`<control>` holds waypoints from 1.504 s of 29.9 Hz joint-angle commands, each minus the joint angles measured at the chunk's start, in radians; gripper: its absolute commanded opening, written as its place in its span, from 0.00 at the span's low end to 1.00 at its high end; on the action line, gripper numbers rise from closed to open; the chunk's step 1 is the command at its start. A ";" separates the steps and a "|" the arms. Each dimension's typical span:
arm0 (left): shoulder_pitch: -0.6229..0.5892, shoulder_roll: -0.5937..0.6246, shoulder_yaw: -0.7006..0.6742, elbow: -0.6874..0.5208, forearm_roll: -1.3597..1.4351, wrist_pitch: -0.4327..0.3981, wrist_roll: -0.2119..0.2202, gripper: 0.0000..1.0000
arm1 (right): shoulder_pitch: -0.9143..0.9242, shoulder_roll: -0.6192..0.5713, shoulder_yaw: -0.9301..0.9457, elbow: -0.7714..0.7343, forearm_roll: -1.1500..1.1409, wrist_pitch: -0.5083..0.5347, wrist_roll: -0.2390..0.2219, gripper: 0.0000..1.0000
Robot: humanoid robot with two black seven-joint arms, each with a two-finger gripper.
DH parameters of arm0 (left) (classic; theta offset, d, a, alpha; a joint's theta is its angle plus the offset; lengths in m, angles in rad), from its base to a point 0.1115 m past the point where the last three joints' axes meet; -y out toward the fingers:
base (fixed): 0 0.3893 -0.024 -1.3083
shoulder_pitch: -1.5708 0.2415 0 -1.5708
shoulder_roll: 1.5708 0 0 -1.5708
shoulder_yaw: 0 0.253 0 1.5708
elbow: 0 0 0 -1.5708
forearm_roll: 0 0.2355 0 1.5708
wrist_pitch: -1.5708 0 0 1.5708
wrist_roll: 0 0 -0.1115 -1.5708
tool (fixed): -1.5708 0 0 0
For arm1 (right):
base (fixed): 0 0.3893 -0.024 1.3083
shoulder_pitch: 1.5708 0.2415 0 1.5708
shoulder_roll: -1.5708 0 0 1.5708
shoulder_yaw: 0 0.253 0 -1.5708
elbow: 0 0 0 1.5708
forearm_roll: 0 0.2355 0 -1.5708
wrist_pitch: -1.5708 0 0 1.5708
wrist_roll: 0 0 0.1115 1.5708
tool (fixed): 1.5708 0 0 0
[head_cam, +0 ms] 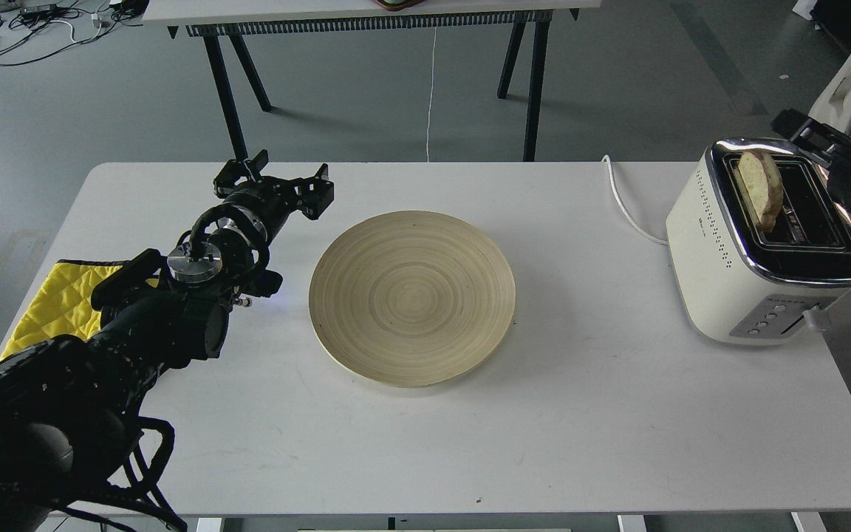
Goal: Put bread in toaster with right arm
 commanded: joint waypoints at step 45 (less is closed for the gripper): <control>0.000 0.000 -0.001 0.000 0.000 0.000 -0.001 1.00 | -1.036 0.638 1.496 -0.750 0.325 0.977 0.330 0.99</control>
